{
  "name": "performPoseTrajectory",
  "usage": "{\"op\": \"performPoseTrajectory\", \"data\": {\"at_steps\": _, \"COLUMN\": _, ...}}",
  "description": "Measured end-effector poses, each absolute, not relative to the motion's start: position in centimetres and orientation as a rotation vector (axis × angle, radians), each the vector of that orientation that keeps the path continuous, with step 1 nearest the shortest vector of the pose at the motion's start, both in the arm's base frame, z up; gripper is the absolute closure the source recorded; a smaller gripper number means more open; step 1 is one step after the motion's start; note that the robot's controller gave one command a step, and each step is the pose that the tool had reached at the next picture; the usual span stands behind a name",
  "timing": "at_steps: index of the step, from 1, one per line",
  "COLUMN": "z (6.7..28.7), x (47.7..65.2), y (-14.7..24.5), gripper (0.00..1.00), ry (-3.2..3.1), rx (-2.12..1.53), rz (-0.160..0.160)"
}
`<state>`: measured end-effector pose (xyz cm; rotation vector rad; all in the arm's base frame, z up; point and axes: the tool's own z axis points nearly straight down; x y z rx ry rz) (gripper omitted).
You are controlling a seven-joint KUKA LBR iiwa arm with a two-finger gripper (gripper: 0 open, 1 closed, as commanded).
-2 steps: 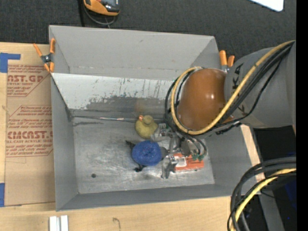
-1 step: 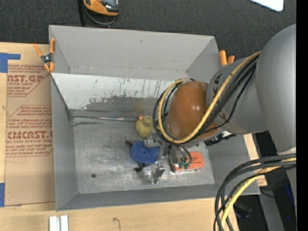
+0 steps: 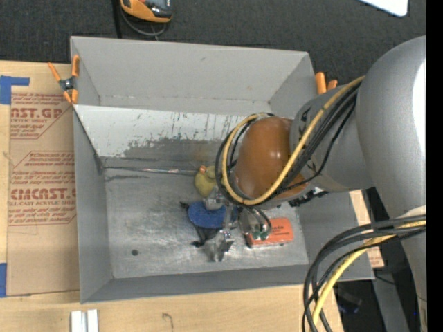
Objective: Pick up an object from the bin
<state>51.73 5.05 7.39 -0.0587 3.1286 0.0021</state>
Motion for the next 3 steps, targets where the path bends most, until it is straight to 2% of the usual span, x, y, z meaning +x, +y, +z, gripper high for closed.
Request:
{"op": "performPoseTrajectory", "data": {"at_steps": 1, "z": 8.0, "x": 52.7, "y": 3.1, "gripper": 1.00, "ry": 3.095, "rx": -0.015, "rz": 0.014}}
{"op": "performPoseTrajectory", "data": {"at_steps": 2, "z": 8.0, "x": 52.7, "y": 3.1, "gripper": 1.00, "ry": 3.095, "rx": -0.015, "rz": 0.014}}
{"op": "performPoseTrajectory", "data": {"at_steps": 3, "z": 20.4, "x": 51.1, "y": 3.4, "gripper": 1.00, "ry": 3.140, "rx": -0.027, "rz": 0.001}}
